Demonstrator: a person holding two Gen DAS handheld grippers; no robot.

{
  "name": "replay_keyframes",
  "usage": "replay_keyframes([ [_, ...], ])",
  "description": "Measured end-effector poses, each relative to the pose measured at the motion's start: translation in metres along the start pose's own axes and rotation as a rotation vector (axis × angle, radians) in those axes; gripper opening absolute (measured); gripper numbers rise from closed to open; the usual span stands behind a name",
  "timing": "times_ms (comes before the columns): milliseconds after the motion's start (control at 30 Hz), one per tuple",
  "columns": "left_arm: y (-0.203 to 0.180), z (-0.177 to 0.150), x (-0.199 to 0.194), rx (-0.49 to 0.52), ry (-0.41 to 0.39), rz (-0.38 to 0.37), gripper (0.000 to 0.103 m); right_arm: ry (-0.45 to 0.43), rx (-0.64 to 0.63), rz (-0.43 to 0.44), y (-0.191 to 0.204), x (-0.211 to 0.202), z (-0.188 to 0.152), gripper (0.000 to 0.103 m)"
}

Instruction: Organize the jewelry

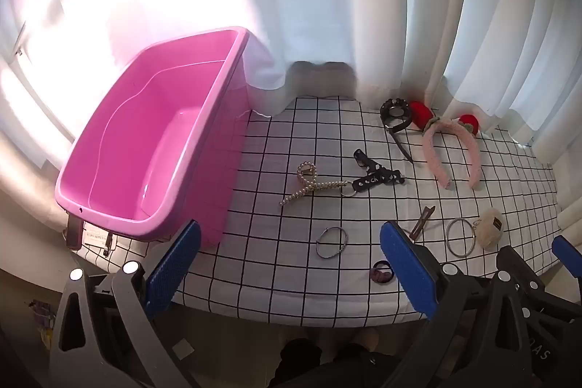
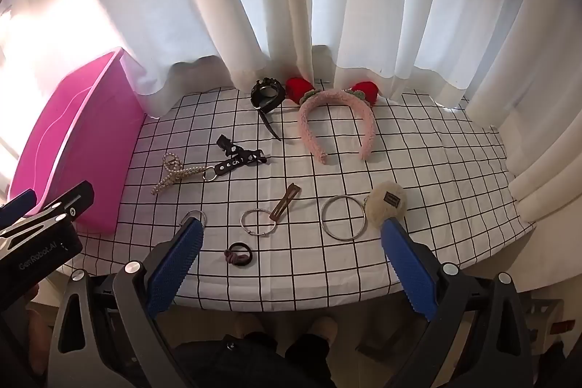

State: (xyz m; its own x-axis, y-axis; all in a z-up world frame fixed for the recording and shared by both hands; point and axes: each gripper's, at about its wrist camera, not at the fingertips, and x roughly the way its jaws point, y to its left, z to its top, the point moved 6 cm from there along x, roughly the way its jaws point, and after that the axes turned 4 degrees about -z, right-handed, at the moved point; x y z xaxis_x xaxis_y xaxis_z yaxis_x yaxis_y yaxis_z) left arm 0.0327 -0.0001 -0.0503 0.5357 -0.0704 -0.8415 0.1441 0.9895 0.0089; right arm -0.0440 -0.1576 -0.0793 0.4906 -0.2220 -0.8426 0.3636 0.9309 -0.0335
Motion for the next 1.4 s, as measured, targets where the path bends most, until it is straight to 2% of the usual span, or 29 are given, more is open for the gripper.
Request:
replay_keyframes([
  [1400,0.0025,0.0051,0.0005,0.001,-0.011,0.01,0.097,-0.003,-0.006,0.002,-0.0064,0.0011,-0.0021,0.094],
])
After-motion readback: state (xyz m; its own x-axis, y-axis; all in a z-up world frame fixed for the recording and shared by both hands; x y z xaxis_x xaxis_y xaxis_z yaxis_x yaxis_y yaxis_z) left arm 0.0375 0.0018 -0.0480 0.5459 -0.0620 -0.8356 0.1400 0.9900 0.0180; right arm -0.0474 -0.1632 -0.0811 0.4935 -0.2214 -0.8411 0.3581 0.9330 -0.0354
